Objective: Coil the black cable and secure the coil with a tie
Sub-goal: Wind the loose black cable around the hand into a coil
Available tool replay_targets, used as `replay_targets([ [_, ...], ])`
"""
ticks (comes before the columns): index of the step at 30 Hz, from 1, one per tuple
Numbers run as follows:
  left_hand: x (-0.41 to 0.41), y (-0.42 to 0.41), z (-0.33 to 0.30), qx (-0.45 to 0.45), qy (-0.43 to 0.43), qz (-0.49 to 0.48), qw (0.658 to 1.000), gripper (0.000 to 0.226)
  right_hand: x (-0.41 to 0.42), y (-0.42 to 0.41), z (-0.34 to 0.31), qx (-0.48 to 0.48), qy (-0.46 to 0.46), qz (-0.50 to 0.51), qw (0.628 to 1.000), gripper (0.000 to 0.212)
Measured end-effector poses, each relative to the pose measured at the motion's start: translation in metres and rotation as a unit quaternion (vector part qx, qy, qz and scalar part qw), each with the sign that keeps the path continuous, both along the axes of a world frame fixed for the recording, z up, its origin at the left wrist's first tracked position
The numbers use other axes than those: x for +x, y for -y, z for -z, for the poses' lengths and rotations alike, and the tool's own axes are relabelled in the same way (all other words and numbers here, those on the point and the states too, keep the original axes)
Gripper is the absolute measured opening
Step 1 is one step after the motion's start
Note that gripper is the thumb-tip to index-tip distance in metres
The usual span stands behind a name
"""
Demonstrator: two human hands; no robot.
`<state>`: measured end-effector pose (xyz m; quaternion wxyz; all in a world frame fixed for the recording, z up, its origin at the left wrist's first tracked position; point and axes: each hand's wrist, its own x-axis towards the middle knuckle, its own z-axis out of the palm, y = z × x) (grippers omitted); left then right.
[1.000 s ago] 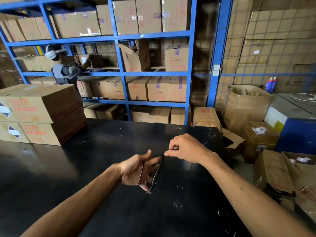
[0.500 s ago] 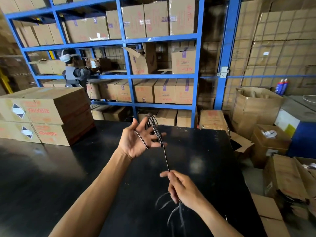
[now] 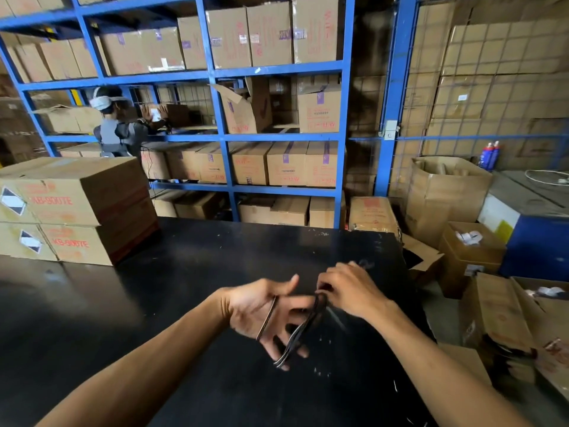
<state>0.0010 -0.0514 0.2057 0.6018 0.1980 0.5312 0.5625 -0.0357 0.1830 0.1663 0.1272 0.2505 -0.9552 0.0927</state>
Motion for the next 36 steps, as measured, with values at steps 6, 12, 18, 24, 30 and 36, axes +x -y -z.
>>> replay_targets([
  [6, -0.012, 0.013, 0.024, -0.137, -0.013, -0.216, 0.967, 0.058, -0.005, -0.004, -0.033, 0.143, -0.127, 0.018, 0.981, 0.025],
  [12, -0.040, 0.016, 0.021, 0.014, -0.031, -0.470, 0.882, 0.072, 0.021, 0.014, -0.001, -0.122, 0.074, 0.047, 0.989, 0.013],
  [18, -0.056, 0.007, -0.005, 0.259, 0.058, -0.555, 0.788, 0.060, 0.047, 0.036, 0.043, -0.281, 0.166, -0.025, 0.945, 0.041],
  [24, -0.049, -0.002, -0.028, 0.316, 0.071, -0.461, 0.826, 0.060, 0.052, 0.029, 0.077, -0.306, 0.303, -0.003, 0.903, 0.029],
  [30, -0.023, -0.005, -0.031, 0.263, 0.066, -0.199, 0.942, 0.064, 0.033, 0.006, 0.088, -0.181, 0.331, 0.033, 0.926, 0.029],
  [36, 0.002, -0.010, 0.000, 0.009, 0.010, -0.004, 1.000, 0.074, -0.012, -0.012, 0.035, -0.182, 0.171, 0.130, 0.960, 0.014],
])
